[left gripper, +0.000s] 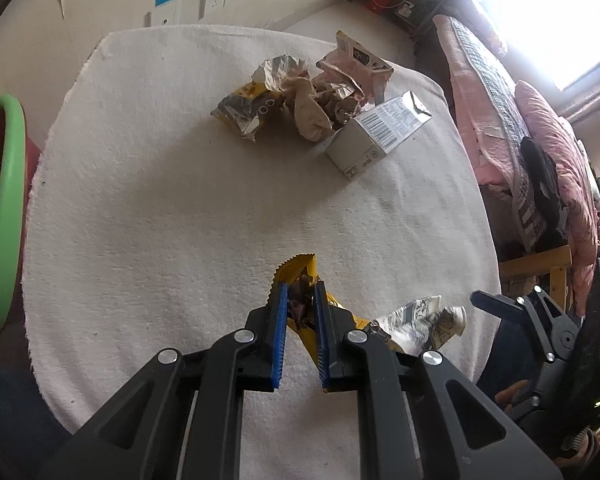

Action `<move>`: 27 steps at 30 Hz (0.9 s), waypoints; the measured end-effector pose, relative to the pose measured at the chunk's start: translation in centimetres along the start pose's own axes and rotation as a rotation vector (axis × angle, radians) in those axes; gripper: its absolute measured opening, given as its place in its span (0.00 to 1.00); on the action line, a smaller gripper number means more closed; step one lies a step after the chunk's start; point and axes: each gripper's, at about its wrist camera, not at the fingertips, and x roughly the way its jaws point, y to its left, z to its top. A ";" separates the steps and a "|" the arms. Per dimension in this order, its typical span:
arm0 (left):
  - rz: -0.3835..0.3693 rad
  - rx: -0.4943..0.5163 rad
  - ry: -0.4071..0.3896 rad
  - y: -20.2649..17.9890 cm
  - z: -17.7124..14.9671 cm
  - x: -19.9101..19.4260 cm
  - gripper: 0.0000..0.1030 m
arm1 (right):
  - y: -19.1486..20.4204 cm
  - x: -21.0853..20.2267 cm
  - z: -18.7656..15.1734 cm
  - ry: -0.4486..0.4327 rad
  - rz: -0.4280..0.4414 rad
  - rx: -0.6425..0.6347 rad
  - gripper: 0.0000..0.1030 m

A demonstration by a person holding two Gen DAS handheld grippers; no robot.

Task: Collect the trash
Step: 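Grasp the yellow wrapper with the left tool while the right tool grasps the silver wrapper, then carry both wrappers over the red bucket and open both tools to drop them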

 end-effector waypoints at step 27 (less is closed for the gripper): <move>0.043 0.058 -0.103 -2.0 0.8 -4.8 0.10 | -2.9 -5.5 1.0 -0.221 0.002 0.129 0.69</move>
